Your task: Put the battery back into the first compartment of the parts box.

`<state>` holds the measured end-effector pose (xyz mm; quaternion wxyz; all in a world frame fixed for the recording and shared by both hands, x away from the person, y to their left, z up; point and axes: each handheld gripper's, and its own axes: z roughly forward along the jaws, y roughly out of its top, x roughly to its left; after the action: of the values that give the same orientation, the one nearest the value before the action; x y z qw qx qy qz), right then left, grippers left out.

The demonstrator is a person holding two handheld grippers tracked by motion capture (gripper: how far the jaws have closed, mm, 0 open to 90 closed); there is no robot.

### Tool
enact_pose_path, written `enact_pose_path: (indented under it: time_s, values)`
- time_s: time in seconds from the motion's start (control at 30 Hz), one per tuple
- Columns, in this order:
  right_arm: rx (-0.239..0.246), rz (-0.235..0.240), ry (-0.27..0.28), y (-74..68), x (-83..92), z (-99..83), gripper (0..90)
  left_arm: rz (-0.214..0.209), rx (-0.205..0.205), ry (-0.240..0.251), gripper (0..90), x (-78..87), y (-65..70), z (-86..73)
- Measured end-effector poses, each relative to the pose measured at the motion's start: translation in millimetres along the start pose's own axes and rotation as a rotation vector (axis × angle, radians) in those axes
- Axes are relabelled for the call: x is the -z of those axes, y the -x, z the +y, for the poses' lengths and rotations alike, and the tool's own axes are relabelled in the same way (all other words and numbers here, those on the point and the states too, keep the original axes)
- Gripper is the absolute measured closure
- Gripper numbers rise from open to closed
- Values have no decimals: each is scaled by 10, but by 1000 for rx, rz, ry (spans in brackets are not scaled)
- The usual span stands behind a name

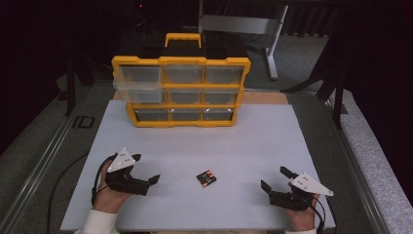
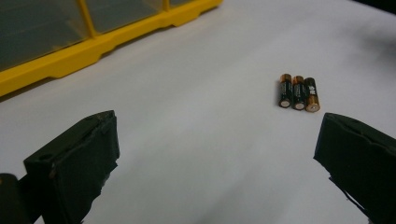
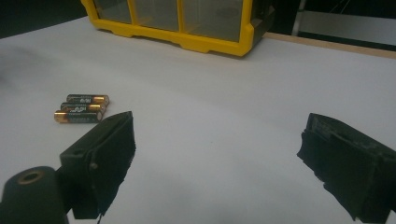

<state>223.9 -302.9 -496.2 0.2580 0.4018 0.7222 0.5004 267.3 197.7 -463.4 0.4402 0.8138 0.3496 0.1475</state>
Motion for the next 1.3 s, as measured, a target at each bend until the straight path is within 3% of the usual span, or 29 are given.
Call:
enact_pose_path:
  time_s: [0.4, 0.6, 0.77, 0.93, 1.3]
  values:
    - [-4, -2, 4, 13, 12, 0, 98, -92, -56, -137, 47, -559, 124, 350]
    - [-2, -2, 3, 11, 11, 0, 98, -125, -76, -175, 64, -737, 165, 472]
    - [-3, -2, -4, 10, 9, -2, 98, -145, -122, -290, 93, -970, 241, 600]
    - [-3, 1, -5, 9, 8, -1, 98, -161, -159, -357, 101, -1124, 302, 707]
    - [1, 1, -8, 7, 5, -3, 98, -170, -190, -562, 147, -1415, 402, 822]
